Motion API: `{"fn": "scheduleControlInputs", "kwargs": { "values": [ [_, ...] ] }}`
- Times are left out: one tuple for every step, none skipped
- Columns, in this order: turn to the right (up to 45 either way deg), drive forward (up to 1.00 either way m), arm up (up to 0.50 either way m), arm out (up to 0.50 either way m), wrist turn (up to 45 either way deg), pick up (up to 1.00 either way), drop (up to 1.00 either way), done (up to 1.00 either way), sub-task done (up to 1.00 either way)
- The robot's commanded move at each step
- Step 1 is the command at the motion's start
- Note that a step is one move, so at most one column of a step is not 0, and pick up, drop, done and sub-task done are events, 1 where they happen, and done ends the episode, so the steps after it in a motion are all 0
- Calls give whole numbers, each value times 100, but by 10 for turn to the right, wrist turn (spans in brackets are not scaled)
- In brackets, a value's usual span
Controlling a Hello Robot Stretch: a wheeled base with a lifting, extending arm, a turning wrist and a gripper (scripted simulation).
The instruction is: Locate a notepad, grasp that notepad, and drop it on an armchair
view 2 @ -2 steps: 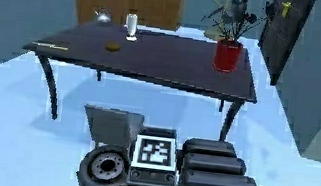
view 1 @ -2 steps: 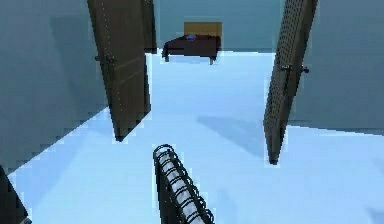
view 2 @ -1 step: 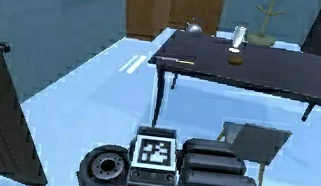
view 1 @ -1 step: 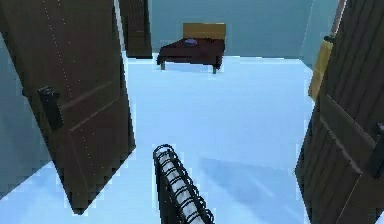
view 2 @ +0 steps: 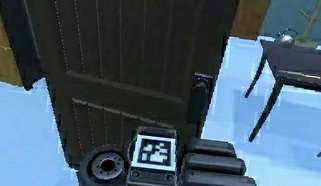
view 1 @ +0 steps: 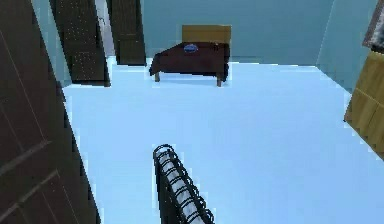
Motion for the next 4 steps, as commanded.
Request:
{"fn": "scheduleControlInputs", "kwargs": {
  "values": [
    [0,100,0,0,0,0,0,0,0],
    [180,0,0,0,0,0,0,0,0],
    [0,15,0,0,0,0,0,0,0],
    [-450,0,0,0,0,0,0,0,0]
  ]
}}
